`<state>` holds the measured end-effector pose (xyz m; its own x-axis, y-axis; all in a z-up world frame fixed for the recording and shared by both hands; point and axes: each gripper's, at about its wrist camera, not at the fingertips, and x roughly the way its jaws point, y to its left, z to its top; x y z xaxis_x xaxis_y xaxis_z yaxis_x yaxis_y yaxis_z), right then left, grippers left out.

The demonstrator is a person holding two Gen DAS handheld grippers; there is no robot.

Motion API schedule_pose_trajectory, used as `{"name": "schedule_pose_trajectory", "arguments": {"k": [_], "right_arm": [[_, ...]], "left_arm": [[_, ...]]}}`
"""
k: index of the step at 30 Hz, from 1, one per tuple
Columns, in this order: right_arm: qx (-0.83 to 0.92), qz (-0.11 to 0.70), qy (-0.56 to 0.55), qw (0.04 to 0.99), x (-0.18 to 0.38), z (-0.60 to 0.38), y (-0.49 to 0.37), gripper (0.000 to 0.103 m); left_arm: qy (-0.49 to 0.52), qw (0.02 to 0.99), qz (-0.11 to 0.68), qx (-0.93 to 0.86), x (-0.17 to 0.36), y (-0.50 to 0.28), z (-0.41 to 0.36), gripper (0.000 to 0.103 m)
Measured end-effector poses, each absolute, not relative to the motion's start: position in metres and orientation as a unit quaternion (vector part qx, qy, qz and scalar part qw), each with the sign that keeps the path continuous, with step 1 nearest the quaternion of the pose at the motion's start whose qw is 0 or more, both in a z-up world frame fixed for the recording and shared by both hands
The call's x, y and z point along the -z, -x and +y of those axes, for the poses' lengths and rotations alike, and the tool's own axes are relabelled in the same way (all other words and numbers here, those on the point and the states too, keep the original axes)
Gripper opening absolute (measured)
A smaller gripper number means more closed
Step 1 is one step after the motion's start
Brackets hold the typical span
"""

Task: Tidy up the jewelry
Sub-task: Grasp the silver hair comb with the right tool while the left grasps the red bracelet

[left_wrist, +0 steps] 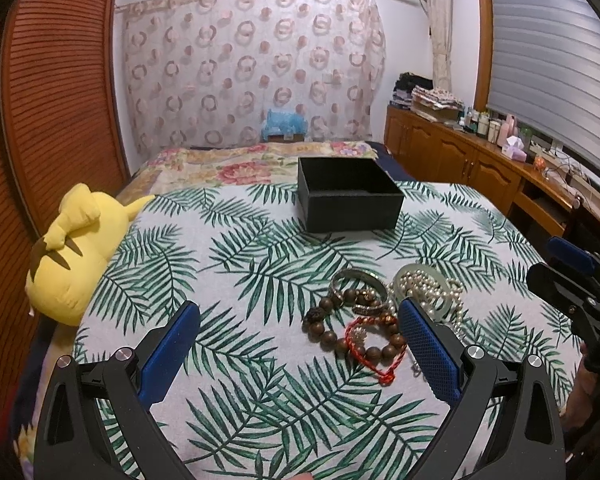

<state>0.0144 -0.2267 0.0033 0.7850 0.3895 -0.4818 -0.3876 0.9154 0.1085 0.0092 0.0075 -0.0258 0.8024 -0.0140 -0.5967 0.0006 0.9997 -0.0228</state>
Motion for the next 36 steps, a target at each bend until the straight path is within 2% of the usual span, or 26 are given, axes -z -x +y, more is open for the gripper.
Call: {"name": "schedule_pose_trajectory", "arguments": {"k": [7, 17, 32, 34, 36], "right_arm": [[-0.224, 0.284, 0.016, 0.932, 0.014, -0.215, -0.02, 0.1], [-0.274, 0.345, 0.058, 0.896, 0.048, -0.187, -0.028, 0.073], [-0.295, 0.407, 0.138, 0.853, 0.077, -0.152, -0.052, 0.072], [-0.295, 0.406, 0.144, 0.853, 0.078, -0.152, -0.053, 0.072], [-0.298, 0.404, 0.147, 0.853, 0.077, -0.152, -0.052, 0.066]], "left_arm": [[0.007, 0.939, 0.344, 0.007, 0.045, -0.017, 0.015, 0.095], [0.015, 0.928, 0.371, 0.021, 0.065, -0.022, 0.02, 0.095], [0.034, 0.913, 0.403, 0.058, 0.089, -0.032, 0.024, 0.095], [0.039, 0.911, 0.404, 0.069, 0.09, -0.033, 0.024, 0.091], [0.044, 0.909, 0.407, 0.079, 0.09, -0.035, 0.022, 0.082]]}}
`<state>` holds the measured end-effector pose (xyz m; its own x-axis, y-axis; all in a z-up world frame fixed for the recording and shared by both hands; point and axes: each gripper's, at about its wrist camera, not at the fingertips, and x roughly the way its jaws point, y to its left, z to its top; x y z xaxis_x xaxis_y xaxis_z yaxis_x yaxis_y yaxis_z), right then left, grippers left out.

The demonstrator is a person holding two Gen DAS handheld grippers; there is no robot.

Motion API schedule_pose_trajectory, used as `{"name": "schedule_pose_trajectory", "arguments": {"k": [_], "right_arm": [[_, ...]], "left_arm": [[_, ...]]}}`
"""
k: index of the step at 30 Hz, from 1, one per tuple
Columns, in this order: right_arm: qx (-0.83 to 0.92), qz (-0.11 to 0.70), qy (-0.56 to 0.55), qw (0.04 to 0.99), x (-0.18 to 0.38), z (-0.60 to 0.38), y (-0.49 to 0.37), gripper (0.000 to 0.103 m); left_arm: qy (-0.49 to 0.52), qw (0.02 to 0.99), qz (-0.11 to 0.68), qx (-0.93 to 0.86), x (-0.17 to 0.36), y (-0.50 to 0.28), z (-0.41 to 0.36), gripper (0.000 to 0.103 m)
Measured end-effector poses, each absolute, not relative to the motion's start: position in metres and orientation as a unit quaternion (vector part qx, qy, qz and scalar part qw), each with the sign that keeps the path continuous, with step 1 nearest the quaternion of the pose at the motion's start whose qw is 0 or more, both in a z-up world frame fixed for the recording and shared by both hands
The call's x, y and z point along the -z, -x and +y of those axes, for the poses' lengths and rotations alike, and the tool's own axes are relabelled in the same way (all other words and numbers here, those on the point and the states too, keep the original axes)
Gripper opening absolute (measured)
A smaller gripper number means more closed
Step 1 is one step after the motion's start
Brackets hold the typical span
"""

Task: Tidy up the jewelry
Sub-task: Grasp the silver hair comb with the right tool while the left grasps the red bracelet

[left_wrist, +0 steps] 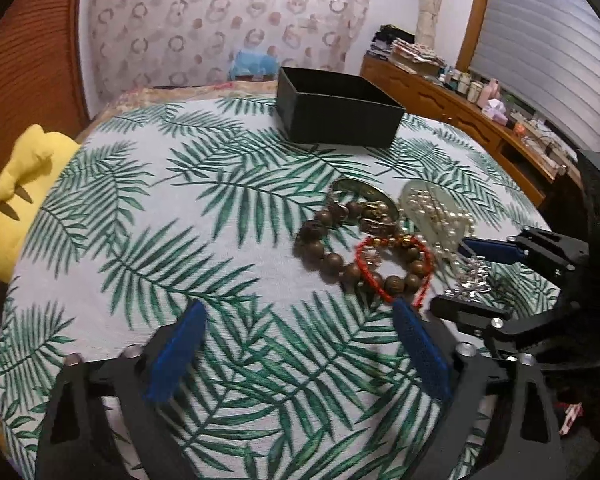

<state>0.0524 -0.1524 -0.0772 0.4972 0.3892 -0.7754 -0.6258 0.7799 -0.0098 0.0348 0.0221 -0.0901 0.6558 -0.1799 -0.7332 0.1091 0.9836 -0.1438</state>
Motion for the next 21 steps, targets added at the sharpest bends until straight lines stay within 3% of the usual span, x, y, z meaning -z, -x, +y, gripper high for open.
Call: {"name": "schedule_pose_trajectory", "arguments": {"k": [13, 17, 19, 21], "right_arm": [[-0.296, 0.379, 0.126, 0.867, 0.063, -0.172, -0.048, 0.065], [-0.292, 0.379, 0.124, 0.869, 0.063, -0.176, -0.05, 0.065], [-0.292, 0.378, 0.123, 0.87, 0.062, -0.177, -0.051, 0.065], [-0.292, 0.376, 0.121, 0.871, 0.061, -0.178, -0.051, 0.065]], "left_arm": [[0.064, 0.895, 0.418, 0.14, 0.094, -0.054, -0.002, 0.034], [0.065, 0.896, 0.414, 0.147, 0.093, -0.058, -0.006, 0.026], [0.063, 0.897, 0.412, 0.148, 0.092, -0.059, -0.008, 0.005], [0.059, 0.897, 0.412, 0.146, 0.092, -0.061, -0.008, 0.002]]}}
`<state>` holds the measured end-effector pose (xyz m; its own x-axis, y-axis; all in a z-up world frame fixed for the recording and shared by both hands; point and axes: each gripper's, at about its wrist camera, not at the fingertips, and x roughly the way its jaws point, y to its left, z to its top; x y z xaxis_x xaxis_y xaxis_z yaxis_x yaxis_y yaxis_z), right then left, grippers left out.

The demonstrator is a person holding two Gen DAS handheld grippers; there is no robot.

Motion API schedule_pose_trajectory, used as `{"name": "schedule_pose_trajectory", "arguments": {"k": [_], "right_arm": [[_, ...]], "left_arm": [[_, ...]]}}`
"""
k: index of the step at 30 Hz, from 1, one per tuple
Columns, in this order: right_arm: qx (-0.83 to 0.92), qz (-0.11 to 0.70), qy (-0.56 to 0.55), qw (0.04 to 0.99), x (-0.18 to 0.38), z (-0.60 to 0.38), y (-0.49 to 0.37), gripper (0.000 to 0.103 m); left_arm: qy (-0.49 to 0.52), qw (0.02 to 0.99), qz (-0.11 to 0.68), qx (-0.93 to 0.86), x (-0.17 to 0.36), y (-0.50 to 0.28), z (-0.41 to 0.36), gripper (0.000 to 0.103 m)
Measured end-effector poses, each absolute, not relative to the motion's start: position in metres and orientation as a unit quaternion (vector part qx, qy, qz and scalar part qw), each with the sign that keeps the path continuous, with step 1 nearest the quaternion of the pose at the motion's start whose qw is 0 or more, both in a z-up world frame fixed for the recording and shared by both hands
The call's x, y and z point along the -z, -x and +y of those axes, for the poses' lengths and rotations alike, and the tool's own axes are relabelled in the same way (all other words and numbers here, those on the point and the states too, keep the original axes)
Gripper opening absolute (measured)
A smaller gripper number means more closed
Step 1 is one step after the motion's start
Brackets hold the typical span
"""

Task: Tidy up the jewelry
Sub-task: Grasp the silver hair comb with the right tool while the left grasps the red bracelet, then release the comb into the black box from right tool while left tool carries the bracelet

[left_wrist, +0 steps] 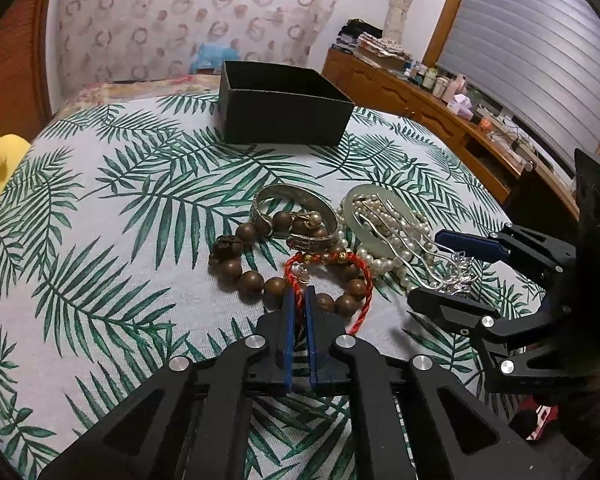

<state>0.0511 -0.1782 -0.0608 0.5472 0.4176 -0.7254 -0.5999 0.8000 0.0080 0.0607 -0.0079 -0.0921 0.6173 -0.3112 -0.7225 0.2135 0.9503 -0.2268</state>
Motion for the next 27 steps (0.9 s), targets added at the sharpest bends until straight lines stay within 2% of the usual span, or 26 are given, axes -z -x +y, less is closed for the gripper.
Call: {"name": "schedule_pose_trajectory", "arguments": {"k": [27], "right_arm": [[-0.288, 0.295, 0.127, 0.902, -0.004, -0.177, -0.08, 0.065]], "left_arm": [[0.031, 0.94, 0.309, 0.141, 0.01, -0.081, 0.002, 0.002]]}}
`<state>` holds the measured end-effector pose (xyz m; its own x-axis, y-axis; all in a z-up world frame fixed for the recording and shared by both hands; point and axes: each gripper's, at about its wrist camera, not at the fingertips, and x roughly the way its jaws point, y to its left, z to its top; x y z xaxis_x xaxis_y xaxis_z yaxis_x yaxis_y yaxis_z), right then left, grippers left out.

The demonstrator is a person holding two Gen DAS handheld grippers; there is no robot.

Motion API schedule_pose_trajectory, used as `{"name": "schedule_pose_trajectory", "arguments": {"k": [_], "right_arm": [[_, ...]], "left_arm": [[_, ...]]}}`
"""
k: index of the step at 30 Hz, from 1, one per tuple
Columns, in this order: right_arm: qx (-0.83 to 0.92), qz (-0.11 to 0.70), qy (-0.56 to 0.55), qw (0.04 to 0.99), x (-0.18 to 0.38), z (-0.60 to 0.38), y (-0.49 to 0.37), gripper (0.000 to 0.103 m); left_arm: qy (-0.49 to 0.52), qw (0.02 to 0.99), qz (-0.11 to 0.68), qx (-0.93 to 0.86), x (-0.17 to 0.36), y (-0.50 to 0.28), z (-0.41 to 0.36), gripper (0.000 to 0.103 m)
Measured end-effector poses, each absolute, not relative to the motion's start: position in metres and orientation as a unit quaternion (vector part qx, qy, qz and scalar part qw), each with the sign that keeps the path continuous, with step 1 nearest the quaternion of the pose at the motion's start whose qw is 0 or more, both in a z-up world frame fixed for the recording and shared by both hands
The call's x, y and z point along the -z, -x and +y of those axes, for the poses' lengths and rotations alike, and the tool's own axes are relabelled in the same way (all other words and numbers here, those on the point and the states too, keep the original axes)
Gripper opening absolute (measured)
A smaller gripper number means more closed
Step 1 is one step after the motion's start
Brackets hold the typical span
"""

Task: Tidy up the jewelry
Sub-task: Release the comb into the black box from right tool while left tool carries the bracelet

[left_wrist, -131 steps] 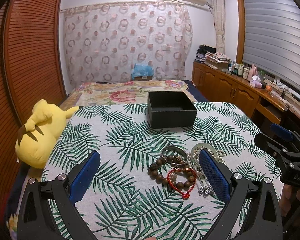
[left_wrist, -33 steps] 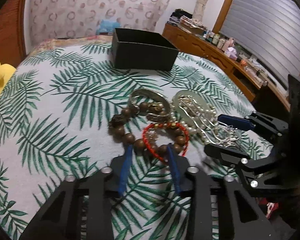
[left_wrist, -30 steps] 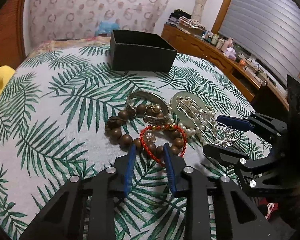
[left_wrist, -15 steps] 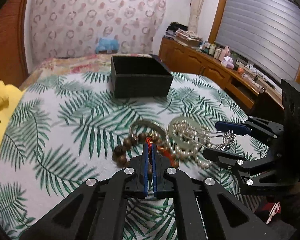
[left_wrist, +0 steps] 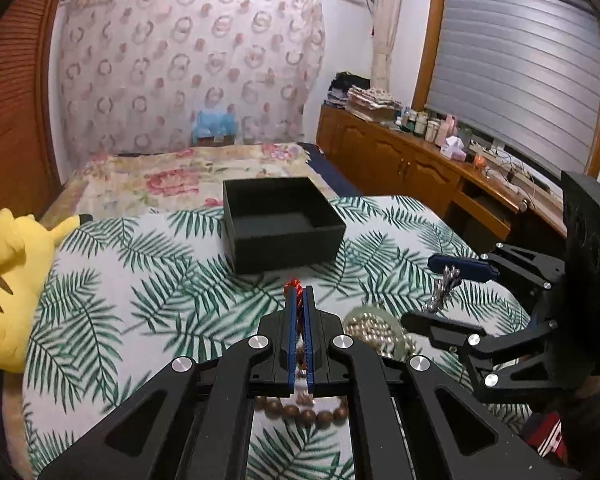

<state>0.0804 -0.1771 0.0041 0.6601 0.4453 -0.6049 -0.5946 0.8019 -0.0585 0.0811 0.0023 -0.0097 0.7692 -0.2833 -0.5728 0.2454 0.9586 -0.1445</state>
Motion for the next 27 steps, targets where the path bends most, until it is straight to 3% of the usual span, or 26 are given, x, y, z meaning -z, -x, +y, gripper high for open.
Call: {"name": "schedule_pose_trajectory", "arguments": {"k": [16, 27], "right_arm": [[-0.281, 0.242, 0.107, 0.922, -0.046, -0.163, -0.171, 0.065], [-0.283, 0.294, 0.068, 0.91, -0.01, -0.14, -0.26, 0.065]], "left_arm": [[0.027, 0.948, 0.298, 0.107, -0.011, -0.125, 0.022, 0.002], [0.011, 0.95, 0.299, 0.088, -0.021, -0.152, 0.027, 0.002]]}}
